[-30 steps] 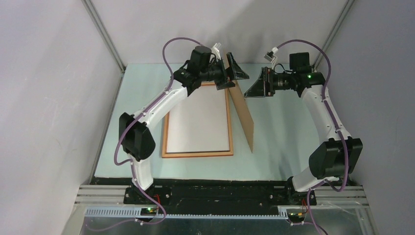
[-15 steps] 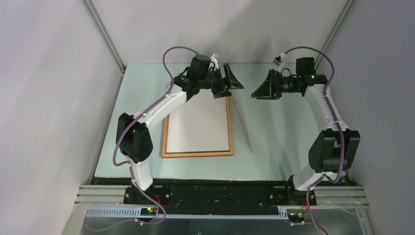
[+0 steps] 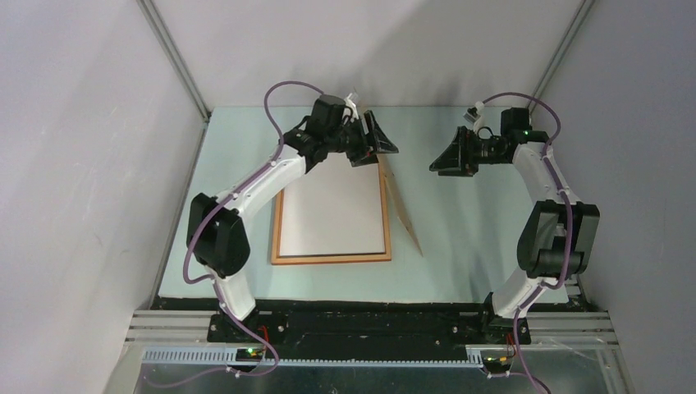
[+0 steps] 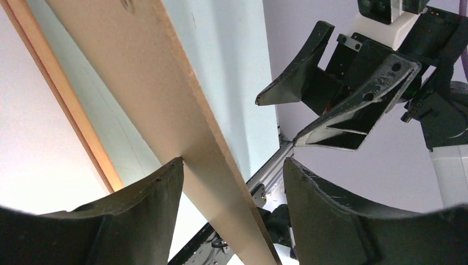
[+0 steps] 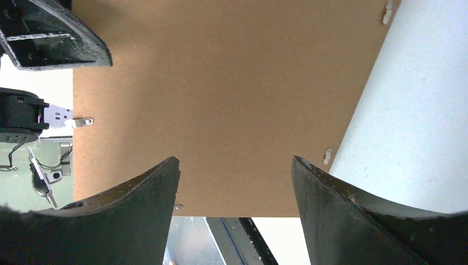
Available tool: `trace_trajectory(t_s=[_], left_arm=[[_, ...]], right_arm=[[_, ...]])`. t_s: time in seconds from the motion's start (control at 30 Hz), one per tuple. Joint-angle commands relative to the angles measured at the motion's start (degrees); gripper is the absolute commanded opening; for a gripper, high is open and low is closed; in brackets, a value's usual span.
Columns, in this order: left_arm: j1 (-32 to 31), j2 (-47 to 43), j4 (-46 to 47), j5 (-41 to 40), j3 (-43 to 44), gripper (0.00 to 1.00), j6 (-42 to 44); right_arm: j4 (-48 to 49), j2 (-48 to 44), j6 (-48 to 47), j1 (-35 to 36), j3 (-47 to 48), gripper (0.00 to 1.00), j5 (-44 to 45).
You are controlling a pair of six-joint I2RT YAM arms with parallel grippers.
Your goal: Put the photo into the frame
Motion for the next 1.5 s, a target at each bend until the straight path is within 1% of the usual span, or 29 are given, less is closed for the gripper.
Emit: trace_trajectory(t_s=[0.0,0.17,0.33,0.53,0.63,0.83,1.03,1.13,1.23,1.43,1.47], left_arm=[[0.44,-4.54,1.28,-0.86,-0.63,0.69,1.85],[1.16,-5.72,1.23,-1.42,-2.16,0.61,2.20],[1.62,-6.21,1.22,-1.65,-2.91,0.48,2.74],[2.02,-6.76,1.25,-1.75,-4.76,0.36,3.21],[2.10,-7.25,1.22,-2.18,-6.06,0.35,3.83],[2.59,-6.57,0.87,-2.74,-7.01,0.46,4.80],[2.66,-5.55,0.76,-3.31,-7.22,0.48,5.07],[2.67,-4.42,0.69,-3.19,-6.68,0.47,5.15],[2.65,-3.01,0.74,-3.00,-6.26,0.40,4.94],[2.65,-2.81,0.76,-3.37,-6.21,0.30,4.99],[2.65,-2.70,0.76,-3.38,-6.17,0.27,5.07]], right_arm=[[-0.13,0.99,-2.24,-0.62,-0.79,0.78,-0.71],[0.01,2.02,-2.89,-0.90,-1.51,0.78,-0.47],[0.53,2.89,-2.95,-1.08,-1.86,0.77,-0.40],[0.84,3.31,-3.13,-1.13,-2.71,0.78,-0.22],[0.89,3.52,-3.43,-1.17,-3.01,0.77,0.09],[1.74,6.07,-3.36,-1.01,-4.30,0.77,1.37],[2.70,9.54,-2.65,-1.00,-5.20,0.77,2.26],[3.32,10.69,-2.26,-1.00,-5.70,0.76,2.09],[3.63,10.93,-2.14,-1.04,-6.40,0.76,2.02],[4.00,10.72,-2.24,-1.71,-6.92,0.76,1.70],[4.05,10.74,-2.24,-1.75,-6.93,0.76,1.57]])
